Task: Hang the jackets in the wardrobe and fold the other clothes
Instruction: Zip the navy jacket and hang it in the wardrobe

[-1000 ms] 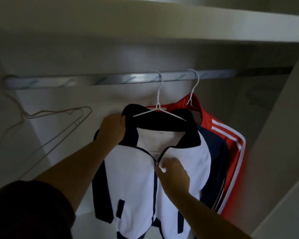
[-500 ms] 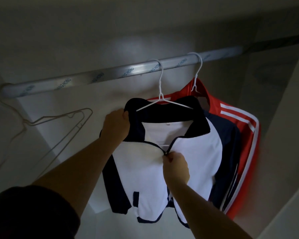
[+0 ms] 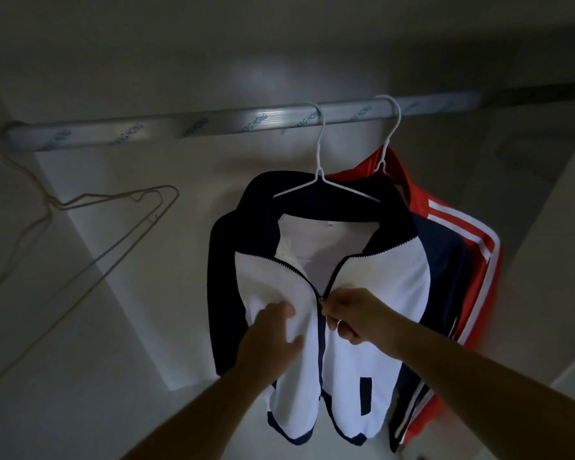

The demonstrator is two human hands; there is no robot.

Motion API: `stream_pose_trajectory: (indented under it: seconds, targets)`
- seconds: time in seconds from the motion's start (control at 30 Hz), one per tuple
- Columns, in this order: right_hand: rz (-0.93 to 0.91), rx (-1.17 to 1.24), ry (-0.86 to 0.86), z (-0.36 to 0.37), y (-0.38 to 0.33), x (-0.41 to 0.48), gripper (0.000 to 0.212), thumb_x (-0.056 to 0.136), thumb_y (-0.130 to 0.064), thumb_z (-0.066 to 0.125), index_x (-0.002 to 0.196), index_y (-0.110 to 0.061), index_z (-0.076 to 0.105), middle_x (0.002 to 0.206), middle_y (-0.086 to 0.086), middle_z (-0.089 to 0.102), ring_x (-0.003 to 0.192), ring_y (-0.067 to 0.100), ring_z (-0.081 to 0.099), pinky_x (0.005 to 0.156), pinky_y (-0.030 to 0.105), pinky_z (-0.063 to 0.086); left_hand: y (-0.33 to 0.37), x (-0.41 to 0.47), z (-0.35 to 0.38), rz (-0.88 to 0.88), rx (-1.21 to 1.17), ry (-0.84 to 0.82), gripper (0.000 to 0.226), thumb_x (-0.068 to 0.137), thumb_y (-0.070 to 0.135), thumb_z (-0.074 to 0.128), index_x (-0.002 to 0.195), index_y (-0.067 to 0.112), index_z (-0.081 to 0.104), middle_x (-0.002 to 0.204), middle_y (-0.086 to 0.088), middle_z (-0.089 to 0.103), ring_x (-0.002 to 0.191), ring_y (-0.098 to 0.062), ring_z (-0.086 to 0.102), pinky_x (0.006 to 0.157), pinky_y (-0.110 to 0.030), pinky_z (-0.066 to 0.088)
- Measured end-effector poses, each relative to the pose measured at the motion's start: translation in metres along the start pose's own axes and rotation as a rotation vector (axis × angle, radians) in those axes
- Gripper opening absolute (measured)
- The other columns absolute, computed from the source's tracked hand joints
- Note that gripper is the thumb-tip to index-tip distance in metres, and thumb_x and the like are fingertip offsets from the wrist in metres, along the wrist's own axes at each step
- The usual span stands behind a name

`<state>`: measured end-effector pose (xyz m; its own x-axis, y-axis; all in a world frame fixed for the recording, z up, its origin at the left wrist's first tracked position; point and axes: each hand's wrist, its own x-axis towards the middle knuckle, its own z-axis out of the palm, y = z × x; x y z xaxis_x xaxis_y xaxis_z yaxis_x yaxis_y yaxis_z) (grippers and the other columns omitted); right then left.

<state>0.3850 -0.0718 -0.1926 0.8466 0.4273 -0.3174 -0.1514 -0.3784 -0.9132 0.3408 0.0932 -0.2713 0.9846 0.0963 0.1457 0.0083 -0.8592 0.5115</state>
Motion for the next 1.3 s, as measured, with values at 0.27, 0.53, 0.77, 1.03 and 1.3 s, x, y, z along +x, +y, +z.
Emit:
stream_pose_trajectory:
  seconds: [0.27,0.53,0.77,1.03,1.3]
  targets:
    - [0.006,0.224,-0.009,-0.014,-0.015,-0.013,0.025,0.094,-0.005,0.047,0.071,-0.007,0.055,0.058,0.006,0.05,0.04,0.009,0.036,0.035,0.017,0.026,0.034,0.017,0.028,-0.06,0.124,0.103,0.021,0.096,0.038,0.046,0.098,0.021,0.058,0.092,0.003,0.068,0.09,-0.018,0.065,0.087,-0.032,0.046]
    - [-0.257,0.528,0.109,-0.021,-0.076,-0.024,0.026,0.096,-0.005,0.045,0.074,-0.008,0.057,0.054,0.0,0.052,0.038,0.005,0.038,0.034,0.015,0.028,0.006,-0.002,0.041,-0.115,0.277,0.009,0.026,0.095,0.043,0.047,0.102,0.023,0.061,0.098,0.006,0.069,0.091,-0.012,0.064,0.086,-0.026,0.042]
    - [-0.265,0.386,0.091,-0.015,-0.078,-0.037,0.021,0.097,-0.009,0.047,0.08,-0.007,0.059,0.06,0.002,0.056,0.045,0.009,0.043,0.041,0.017,0.034,0.003,0.004,0.029,-0.164,0.27,0.005,0.024,0.094,0.041,0.048,0.104,0.023,0.062,0.099,0.005,0.068,0.093,-0.014,0.064,0.087,-0.029,0.043]
    - [-0.326,-0.016,0.183,-0.035,-0.065,-0.033,0.028,0.096,-0.008,0.047,0.072,-0.011,0.061,0.06,0.001,0.061,0.044,0.004,0.051,0.044,0.014,0.038,0.035,0.018,-0.024,-0.061,0.023,0.116,0.017,0.096,0.026,0.048,0.09,0.014,0.058,0.079,0.001,0.063,0.072,-0.012,0.061,0.074,-0.029,0.053]
    - [-0.323,-0.468,0.612,-0.102,-0.014,-0.031,0.03,0.102,-0.024,0.038,0.111,-0.009,0.062,0.105,0.017,0.066,0.093,0.03,0.064,0.073,0.019,0.049,0.119,0.062,-0.095,0.245,-0.334,0.489,0.012,0.092,0.013,0.053,0.081,0.007,0.052,0.072,0.001,0.05,0.062,-0.007,0.049,0.055,-0.01,0.04]
